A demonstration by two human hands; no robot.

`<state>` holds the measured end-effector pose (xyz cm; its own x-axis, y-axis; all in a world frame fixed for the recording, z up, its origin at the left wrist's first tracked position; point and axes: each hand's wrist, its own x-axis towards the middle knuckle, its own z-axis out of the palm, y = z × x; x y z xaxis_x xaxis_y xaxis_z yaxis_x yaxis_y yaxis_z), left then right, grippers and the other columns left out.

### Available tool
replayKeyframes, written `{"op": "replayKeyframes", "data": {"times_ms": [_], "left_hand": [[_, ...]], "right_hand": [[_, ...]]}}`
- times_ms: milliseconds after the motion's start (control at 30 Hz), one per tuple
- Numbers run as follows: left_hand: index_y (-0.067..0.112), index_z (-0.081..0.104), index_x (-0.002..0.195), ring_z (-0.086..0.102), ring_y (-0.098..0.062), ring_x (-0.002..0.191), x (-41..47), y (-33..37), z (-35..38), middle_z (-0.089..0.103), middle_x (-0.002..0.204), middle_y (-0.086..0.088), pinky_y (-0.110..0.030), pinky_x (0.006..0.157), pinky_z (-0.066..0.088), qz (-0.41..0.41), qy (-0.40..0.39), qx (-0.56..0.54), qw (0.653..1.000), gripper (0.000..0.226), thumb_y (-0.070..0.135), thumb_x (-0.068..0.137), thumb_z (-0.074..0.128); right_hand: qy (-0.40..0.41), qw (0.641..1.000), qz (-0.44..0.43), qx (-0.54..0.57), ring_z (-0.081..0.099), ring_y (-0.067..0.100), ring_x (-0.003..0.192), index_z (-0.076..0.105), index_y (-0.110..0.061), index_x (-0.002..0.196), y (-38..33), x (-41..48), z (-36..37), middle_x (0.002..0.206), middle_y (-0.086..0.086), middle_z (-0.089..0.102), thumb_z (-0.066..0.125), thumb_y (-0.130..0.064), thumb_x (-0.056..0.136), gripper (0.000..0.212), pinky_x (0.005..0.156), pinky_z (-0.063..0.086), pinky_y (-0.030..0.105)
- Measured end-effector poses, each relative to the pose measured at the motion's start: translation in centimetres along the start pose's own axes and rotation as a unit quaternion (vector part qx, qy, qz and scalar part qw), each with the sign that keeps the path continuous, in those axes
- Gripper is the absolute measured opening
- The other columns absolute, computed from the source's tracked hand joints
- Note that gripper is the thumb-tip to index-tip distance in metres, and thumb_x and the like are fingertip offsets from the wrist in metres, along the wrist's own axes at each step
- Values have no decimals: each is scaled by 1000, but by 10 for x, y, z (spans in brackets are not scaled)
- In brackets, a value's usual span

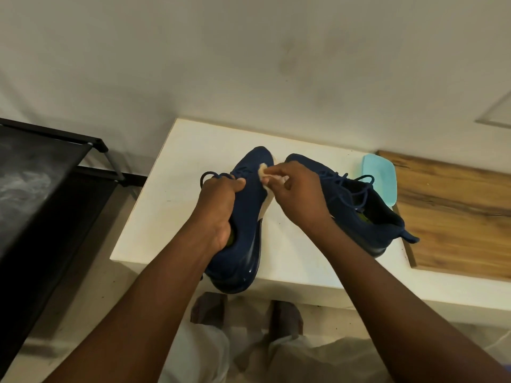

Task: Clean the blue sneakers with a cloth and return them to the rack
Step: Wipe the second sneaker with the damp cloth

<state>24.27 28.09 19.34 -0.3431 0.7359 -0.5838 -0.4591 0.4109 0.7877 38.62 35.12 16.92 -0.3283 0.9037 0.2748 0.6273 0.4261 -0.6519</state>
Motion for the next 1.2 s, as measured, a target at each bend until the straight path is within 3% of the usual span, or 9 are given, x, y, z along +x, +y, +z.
{"op": "replayKeyframes", "data": {"times_ms": [133,300,400,500,600,767,967,1100,1200], "left_hand": [[6,66,119,69,-34,105,-2,-2,6,73,112,-14,-51,98,54,2,-1,15,1000,28,14,93,67],[-1,61,121,64,-37,107,4,6,3,68,108,-18,-47,101,51,14,36,46,998,27,10,96,64],[-1,62,124,66,-38,108,0,4,3,69,117,-20,-53,101,51,31,19,62,997,31,10,95,65],[19,71,96,69,-30,96,-12,1,4,73,100,-9,-52,95,54,91,-23,130,987,9,14,96,63],[29,56,60,55,-20,67,-13,0,-8,57,65,5,-43,72,47,164,-49,205,964,41,16,98,59],[18,68,100,64,-6,85,-19,10,-33,71,95,7,-23,75,46,220,-78,306,923,15,22,103,54],[21,66,103,64,-9,88,-26,-3,-31,68,91,7,-25,76,48,215,-105,383,892,14,27,103,53],[31,61,128,56,-4,114,-23,-16,-27,63,121,18,-29,101,43,175,-123,385,898,26,27,104,51],[32,61,130,58,-14,119,-20,-24,-21,65,127,11,-42,110,44,94,-106,302,943,34,19,99,60]], "right_hand": [[0,996,89,-26,61,8,95,70,-20,113,5,-1,5,111,-3,68,63,-26,93,22,85,52,26],[-83,995,-34,42,58,1,73,75,-19,104,-27,-14,2,94,-4,72,68,-20,91,15,66,43,9],[-2,999,31,15,58,1,82,73,-24,105,-7,1,0,98,-6,68,65,-22,92,15,74,48,17],[41,996,72,-27,59,8,90,69,-23,109,5,6,-4,102,-5,65,62,-22,93,18,80,51,28],[25,999,39,29,59,2,84,71,-20,108,-10,-8,-6,101,-8,67,65,-20,92,17,74,45,15],[-58,994,-85,28,57,2,72,74,-24,101,-21,-21,-4,92,-12,66,69,-21,91,11,65,44,11],[61,996,69,6,59,3,87,73,-24,105,10,0,-4,99,-8,66,61,-24,96,15,79,53,29],[-66,995,-23,65,61,1,80,74,-20,106,-9,-24,5,94,-9,70,65,-16,93,16,70,43,9],[-51,997,-21,47,59,-1,79,75,-21,104,3,-13,2,95,-11,69,65,-17,93,15,69,41,8]]}}
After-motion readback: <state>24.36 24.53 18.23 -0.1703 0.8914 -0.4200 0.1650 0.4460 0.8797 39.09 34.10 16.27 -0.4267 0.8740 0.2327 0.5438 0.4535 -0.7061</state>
